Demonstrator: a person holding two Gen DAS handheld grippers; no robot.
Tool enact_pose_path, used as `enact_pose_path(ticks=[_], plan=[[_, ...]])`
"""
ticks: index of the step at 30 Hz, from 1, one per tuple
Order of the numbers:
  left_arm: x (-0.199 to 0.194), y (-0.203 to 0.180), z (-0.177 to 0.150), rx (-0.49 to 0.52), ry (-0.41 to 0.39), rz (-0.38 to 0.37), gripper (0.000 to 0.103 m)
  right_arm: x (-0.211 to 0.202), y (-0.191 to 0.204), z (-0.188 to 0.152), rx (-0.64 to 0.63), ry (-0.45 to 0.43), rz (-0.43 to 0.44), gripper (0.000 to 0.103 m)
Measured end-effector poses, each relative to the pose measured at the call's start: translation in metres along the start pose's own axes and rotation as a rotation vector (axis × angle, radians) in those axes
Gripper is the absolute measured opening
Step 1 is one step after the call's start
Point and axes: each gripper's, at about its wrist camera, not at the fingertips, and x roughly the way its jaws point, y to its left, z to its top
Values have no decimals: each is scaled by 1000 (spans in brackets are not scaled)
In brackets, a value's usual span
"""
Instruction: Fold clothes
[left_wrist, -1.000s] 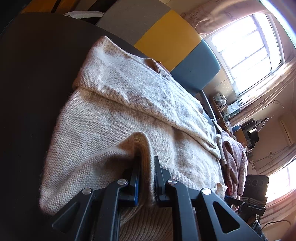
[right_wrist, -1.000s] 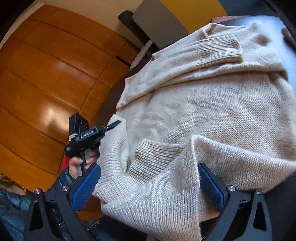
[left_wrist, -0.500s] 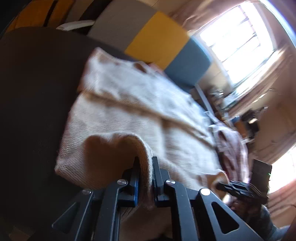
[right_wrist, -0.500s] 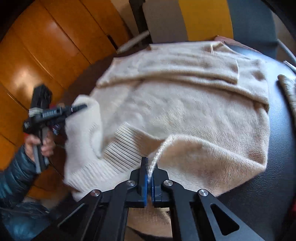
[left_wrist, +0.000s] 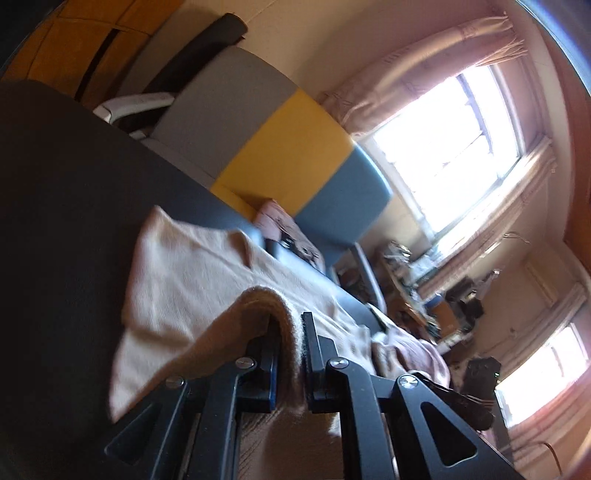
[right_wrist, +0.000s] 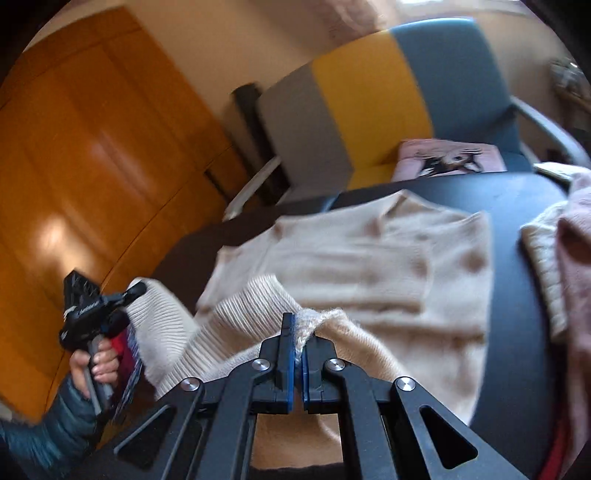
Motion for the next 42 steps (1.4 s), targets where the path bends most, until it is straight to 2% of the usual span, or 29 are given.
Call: enact_pose_path(ticks=[3, 7, 13, 17, 21, 27, 30, 34, 38, 42], plan=[[31, 10, 17, -3, 23, 60, 9, 14, -28, 17, 60, -15, -56, 3], [73, 29, 30, -13, 66, 143, 8, 43, -69, 26, 159, 9, -127, 3], [122, 66, 19, -29, 182, 292, 8, 84, -106, 15, 241, 96, -189, 3], [114, 75, 0, -51, 174, 254, 9, 81, -113, -3, 250, 80, -145, 3], [95, 71, -21, -19, 198, 252, 9, 71, -104, -20, 203, 101, -135, 2], [50, 71, -62, -42, 199, 245, 9, 45, -87, -55, 170, 133, -123, 2], [35, 65, -70, -39, 205, 263, 7, 34, -80, -68, 173, 138, -122, 2], [12, 55, -69, -58, 184, 233, 7, 23, -63, -67, 136, 138, -145, 3], [-14, 37, -47, -49, 94, 150, 7, 3, -48, -47, 106, 59, -134, 3], [-11, 18, -22, -3, 59, 140, 7, -17, -33, -29, 74, -16, -125, 3]])
